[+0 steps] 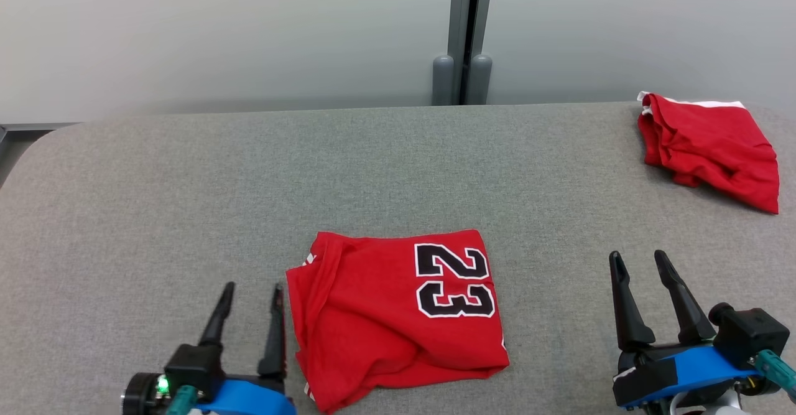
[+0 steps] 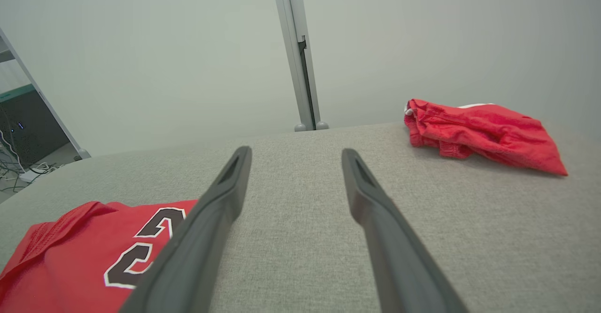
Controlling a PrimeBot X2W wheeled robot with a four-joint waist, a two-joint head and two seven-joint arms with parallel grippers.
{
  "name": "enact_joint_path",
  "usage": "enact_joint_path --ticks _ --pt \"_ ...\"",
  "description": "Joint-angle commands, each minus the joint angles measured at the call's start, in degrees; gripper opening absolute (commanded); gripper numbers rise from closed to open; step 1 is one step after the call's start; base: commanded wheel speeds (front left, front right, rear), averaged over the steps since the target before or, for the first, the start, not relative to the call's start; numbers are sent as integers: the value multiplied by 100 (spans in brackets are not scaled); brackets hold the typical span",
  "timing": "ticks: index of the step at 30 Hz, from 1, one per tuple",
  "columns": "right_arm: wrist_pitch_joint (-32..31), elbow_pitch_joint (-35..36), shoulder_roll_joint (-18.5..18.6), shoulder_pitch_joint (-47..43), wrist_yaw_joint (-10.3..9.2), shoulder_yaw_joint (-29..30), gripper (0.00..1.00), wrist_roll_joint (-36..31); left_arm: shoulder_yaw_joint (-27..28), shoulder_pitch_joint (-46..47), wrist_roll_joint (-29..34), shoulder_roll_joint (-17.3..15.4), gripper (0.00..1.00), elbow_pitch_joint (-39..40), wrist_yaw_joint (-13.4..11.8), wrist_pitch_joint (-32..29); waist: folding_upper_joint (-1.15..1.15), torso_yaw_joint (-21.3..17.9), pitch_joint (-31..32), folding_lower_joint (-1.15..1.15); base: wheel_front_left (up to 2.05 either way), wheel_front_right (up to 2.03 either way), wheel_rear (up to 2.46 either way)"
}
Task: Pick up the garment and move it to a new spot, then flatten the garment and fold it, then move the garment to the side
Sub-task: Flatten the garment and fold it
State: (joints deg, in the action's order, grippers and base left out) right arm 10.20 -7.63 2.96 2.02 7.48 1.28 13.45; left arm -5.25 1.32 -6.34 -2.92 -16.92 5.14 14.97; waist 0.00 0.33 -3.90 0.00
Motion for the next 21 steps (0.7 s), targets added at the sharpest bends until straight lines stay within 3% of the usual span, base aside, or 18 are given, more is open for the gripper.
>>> enact_joint_path --ticks 1,13,21 --pt "9 -9 -8 -77 3 -2 100 27 -133 -28 6 4 100 -52 48 -15 0 2 -6 0 0 0 0" --pt "38 -100 -8 7 3 -32 100 30 -927 -236 -96 -1 100 -586 187 -280 0 6 -108 0 0 0 0" --pt "66 -145 -8 62 4 -9 100 2 -1120 -370 -159 -18 100 -806 205 -267 0 -6 -175 0 0 0 0"
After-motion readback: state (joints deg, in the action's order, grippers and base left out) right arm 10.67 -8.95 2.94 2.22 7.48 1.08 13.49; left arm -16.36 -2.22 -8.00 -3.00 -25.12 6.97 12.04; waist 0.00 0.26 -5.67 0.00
